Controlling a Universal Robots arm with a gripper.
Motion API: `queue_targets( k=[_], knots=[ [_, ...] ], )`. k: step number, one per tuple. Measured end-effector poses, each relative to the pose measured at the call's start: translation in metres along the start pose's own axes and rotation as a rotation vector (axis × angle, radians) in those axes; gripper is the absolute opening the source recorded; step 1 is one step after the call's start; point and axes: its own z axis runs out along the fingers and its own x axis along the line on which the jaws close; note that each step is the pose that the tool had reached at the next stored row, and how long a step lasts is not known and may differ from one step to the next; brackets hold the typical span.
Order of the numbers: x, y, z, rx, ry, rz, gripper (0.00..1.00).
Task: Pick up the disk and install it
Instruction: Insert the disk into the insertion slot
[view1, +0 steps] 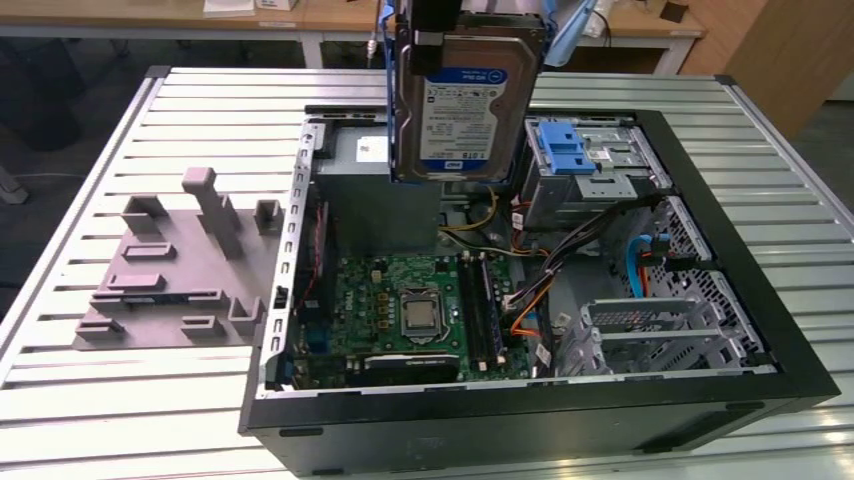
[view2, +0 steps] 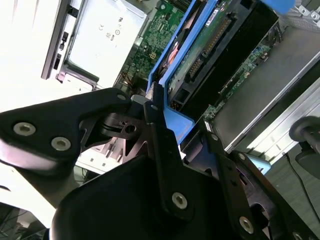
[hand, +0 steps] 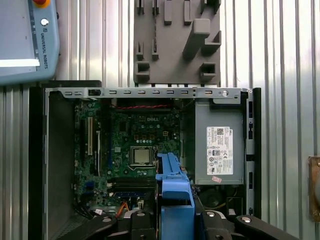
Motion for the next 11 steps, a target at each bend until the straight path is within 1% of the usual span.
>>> queue_targets(
  k=[8,11],
  knots=[
    [0.005,-0.0001,-0.0001,0.0,0.0,0.0,0.36],
    [0.008,-0.0002,-0.0001,0.0,0.0,0.0,0.36]
  ],
)
